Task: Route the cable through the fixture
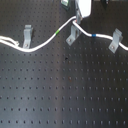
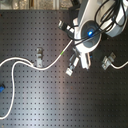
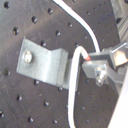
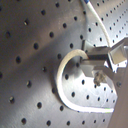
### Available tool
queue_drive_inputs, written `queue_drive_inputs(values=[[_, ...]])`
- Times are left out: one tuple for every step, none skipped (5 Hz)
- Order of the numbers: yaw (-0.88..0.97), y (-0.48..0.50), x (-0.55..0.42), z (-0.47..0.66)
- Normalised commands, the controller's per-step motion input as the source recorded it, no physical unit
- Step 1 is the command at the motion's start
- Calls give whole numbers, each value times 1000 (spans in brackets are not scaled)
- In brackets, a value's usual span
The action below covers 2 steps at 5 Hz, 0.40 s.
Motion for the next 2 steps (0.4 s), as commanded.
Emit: queue_drive_inputs(values=[[309,91,544,-66],[74,-401,80,169]])
